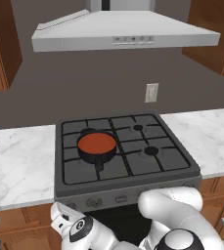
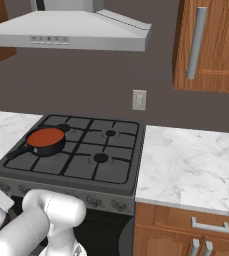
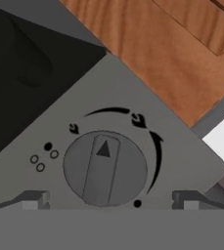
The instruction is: Wait until the marinara sauce is simmered to a deep red color and then turn off the stove.
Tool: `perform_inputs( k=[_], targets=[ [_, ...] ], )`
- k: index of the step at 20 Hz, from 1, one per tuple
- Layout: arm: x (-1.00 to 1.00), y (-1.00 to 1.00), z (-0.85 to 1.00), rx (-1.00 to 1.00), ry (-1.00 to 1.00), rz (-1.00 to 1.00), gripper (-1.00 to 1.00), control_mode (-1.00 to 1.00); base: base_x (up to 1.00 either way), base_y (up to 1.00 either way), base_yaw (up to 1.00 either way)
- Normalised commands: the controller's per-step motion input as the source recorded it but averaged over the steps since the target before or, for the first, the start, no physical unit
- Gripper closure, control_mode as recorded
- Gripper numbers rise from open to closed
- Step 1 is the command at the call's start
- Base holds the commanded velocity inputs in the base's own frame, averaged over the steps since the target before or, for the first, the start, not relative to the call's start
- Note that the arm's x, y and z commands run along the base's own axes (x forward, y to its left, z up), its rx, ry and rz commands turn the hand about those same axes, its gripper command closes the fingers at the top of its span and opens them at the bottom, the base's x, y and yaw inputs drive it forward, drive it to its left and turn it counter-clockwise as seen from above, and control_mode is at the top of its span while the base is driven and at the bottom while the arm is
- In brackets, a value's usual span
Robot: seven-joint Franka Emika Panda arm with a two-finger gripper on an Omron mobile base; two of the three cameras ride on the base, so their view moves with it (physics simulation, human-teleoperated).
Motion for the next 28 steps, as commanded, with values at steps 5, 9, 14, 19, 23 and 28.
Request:
perform_inputs(
  k=[5, 9, 14, 19, 23, 28],
  targets=[
    [0.09, 0.02, -0.01, 0.00, 0.00, 0.00, -1.00, -1.00, 0.00, 0.00, 0.00],
    [0.06, 0.00, -0.07, 0.00, 0.00, 0.00, -1.00, -1.00, 0.00, 0.00, 0.00],
    [0.01, 0.03, -0.14, 0.00, 0.00, 0.00, -1.00, -1.00, 0.00, 0.00, 0.00],
    [0.00, 0.10, -0.17, 0.00, 0.00, 0.00, -1.00, -1.00, 0.00, 0.00, 0.00],
    [0.00, 0.10, -0.20, 0.00, 0.00, 0.00, -1.00, -1.00, 0.00, 0.00, 0.00],
    [0.00, 0.03, -0.10, 0.00, 0.00, 0.00, -1.00, -1.00, 0.00, 0.00, 0.00]
  ],
)
